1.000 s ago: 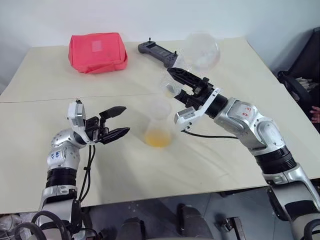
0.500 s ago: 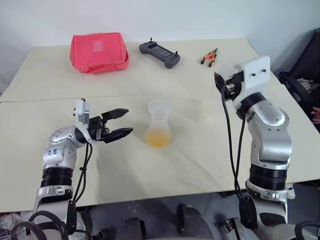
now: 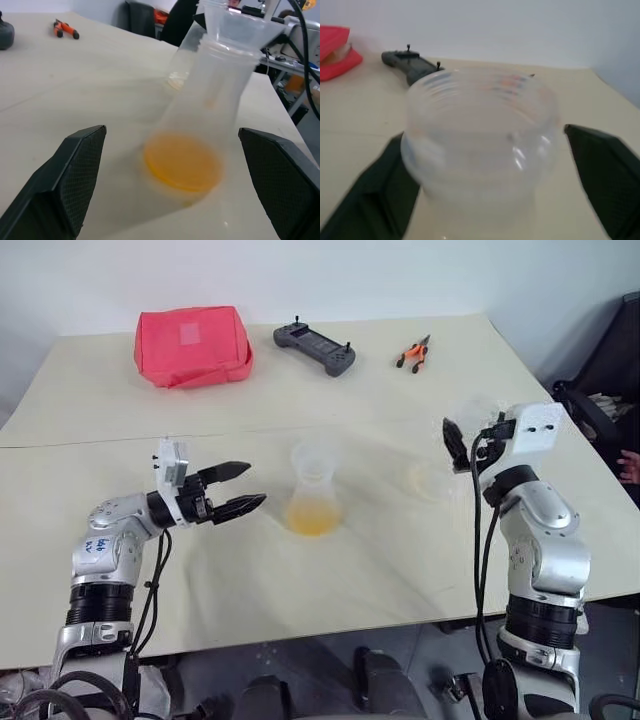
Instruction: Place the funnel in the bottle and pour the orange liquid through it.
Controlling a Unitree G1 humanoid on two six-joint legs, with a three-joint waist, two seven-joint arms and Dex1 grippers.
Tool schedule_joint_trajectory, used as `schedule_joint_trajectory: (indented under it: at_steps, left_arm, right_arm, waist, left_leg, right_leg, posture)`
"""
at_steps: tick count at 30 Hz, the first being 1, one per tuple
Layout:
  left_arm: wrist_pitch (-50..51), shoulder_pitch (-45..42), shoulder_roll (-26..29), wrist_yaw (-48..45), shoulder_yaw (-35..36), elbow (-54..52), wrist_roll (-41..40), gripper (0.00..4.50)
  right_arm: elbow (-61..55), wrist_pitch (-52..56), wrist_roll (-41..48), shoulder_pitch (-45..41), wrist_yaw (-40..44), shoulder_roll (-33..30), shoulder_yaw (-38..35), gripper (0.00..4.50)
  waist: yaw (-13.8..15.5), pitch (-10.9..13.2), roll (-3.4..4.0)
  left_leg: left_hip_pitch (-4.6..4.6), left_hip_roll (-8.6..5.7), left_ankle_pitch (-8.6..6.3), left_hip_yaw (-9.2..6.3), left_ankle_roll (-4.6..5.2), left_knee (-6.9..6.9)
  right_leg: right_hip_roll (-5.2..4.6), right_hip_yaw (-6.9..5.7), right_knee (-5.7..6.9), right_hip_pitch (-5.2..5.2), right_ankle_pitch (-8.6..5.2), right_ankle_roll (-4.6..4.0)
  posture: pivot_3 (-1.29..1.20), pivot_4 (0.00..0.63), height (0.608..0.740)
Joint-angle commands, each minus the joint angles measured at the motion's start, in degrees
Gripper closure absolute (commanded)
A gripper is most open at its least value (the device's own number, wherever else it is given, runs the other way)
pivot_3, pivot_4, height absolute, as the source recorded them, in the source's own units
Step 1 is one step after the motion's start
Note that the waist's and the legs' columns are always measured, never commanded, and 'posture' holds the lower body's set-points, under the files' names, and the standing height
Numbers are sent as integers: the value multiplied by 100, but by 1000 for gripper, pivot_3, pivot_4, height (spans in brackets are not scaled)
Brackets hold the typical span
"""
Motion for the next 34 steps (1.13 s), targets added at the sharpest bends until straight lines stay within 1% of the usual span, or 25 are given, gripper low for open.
schedule_joint_trajectory:
  at_steps: [1,8,11,13,15,17,19,21,24,26,30,34]
  left_arm:
    - [6,8,126,-123,116,-240,-170,0]
    - [-49,7,239,-355,53,-237,-115,0]
    - [-70,64,331,-587,62,-246,-155,0]
    - [-129,127,442,-774,75,-232,-138,0]
    - [-78,174,564,-942,92,-209,-170,0]
    - [-107,273,710,-1148,81,-183,-149,0]
    - [-85,426,827,-1357,92,-219,-192,0]
    - [-99,603,921,-1492,135,-247,-220,0]
    - [-122,811,977,-1511,174,-302,-199,0]
    - [-132,956,934,-1432,230,-380,-215,0]
    - [-208,1163,834,-1275,316,-508,-239,0]
    - [-298,1432,899,-1164,383,-640,-153,0]
  right_arm:
    - [-338,-242,201,-83,64,-222,2,13]
    - [-555,-183,717,-555,389,-794,-35,13]
    - [-775,55,1163,-647,808,-1153,-40,13]
    - [-1136,377,1653,-434,1377,-1568,-42,13]
    - [-1521,676,2144,-15,1944,-2008,-109,13]
    - [-2022,918,2769,830,2756,-2525,-319,13]
    - [-2406,992,3287,1747,3506,-2905,-595,13]
    - [-2489,932,3268,2629,3868,-3139,-757,13]
    - [-2357,510,3057,3432,4160,-3148,-815,13]
    - [-2056,154,3052,3715,4221,-2829,-770,13]
    - [-1481,-569,2818,3805,4311,-2390,-479,13]
    - [-1039,-922,2455,3766,4483,-2486,-111,13]
  waist:
    - [24,0,0]
    - [23,1,1]
    - [34,1,1]
    - [53,1,1]
    - [106,1,1]
    - [175,1,1]
    - [252,2,0]
    - [312,2,0]
    - [330,3,-6]
    - [327,1,-11]
    - [316,-1,-13]
    - [300,-1,-13]
  left_leg:
    - [0,0,0,-1,0,1]
    - [0,0,0,-1,0,-1]
    - [-1,0,0,-1,0,-2]
    - [-1,0,0,-1,0,-3]
    - [-2,0,-1,-1,1,-6]
    - [-2,1,-3,-1,4,-8]
    - [-6,0,-10,-1,11,-9]
    - [-6,0,-20,7,19,-4]
    - [2,0,-28,16,25,9]
    - [7,0,-29,18,26,16]
    - [13,2,-26,17,22,15]
    - [13,3,-26,18,21,13]
  right_leg:
    - [0,0,0,1,0,0]
    - [0,0,-1,-1,0,0]
    - [0,0,-2,0,0,0]
    - [0,0,-4,-1,0,0]
    - [1,-1,-9,-1,0,0]
    - [2,-2,-14,0,0,-1]
    - [2,-5,-22,2,-1,-1]
    - [0,-5,-23,3,0,-1]
    - [-2,-5,-27,17,1,1]
    - [-3,-4,-26,21,1,2]
    - [-1,-5,-14,18,2,2]
    - [-1,-5,-14,15,1,1]
  posture:
    - [0,150,740]
    - [0,150,740]
    - [0,150,740]
    - [0,150,740]
    - [0,150,740]
    - [0,150,740]
    - [0,150,740]
    - [0,150,740]
    - [0,150,740]
    - [0,150,740]
    - [0,150,740]
    - [0,150,740]
